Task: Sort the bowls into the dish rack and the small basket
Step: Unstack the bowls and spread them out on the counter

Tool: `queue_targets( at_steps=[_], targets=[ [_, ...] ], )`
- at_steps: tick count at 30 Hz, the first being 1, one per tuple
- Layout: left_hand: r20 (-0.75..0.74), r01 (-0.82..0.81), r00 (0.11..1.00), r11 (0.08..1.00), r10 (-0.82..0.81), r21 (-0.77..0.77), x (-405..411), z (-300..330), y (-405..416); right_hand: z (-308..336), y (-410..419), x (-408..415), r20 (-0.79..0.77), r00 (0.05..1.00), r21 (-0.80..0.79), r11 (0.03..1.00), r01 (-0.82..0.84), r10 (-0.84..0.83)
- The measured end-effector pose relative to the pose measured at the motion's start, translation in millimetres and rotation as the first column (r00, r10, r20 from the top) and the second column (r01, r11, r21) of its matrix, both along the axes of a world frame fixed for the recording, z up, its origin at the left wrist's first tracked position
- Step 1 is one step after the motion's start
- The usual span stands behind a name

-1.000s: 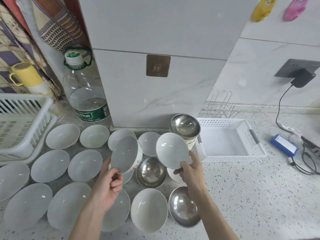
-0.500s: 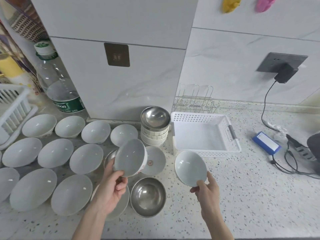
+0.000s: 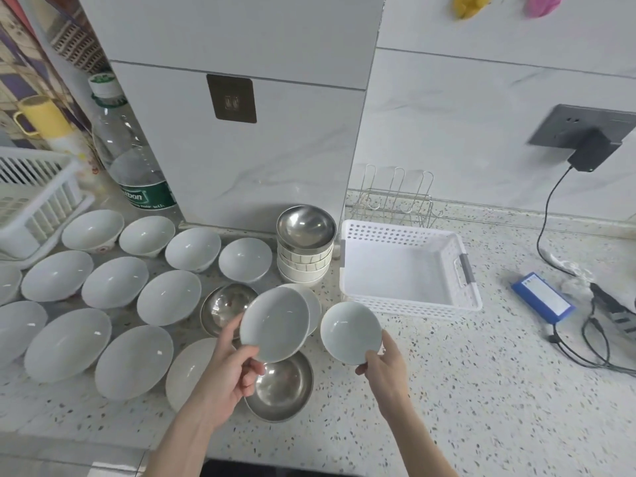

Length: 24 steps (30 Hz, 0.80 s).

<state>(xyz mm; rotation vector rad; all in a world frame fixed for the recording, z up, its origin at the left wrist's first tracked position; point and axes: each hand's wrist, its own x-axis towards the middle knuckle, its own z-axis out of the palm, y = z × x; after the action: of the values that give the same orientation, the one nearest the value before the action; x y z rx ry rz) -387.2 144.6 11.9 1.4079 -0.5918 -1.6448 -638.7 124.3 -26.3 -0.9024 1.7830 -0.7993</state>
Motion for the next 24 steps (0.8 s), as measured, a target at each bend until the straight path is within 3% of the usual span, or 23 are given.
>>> queue_targets(
  at_steps=[13, 18, 22, 24],
  targets=[
    [0.063, 0.048, 0.997, 0.998, -0.051, 0.045, -9.5, -1.8, 12.3, -14.6, -7.6, -2.0, -0.007, 1.000, 0.017, 1.000, -0.016, 0.017],
    [0.083, 0.163, 0.982, 0.984, -0.168, 0.066, -19.7, 1.0, 12.7, -11.1, -4.4, -6.8, 0.028, 1.000, 0.066, 0.998, 0.005, -0.007],
    [0.112, 0.295, 0.947, 0.952, -0.302, 0.077, -34.6, 0.2, 15.3, 4.3, 12.3, -18.9, -0.135, 0.991, 0.068, 0.998, -0.010, 0.019],
    [0.137, 0.372, 0.916, 0.926, -0.378, 0.068, -45.2, -2.4, 18.0, 13.2, 26.1, -25.3, -0.119, 0.991, 0.025, 0.998, -0.062, 0.065]
  ],
)
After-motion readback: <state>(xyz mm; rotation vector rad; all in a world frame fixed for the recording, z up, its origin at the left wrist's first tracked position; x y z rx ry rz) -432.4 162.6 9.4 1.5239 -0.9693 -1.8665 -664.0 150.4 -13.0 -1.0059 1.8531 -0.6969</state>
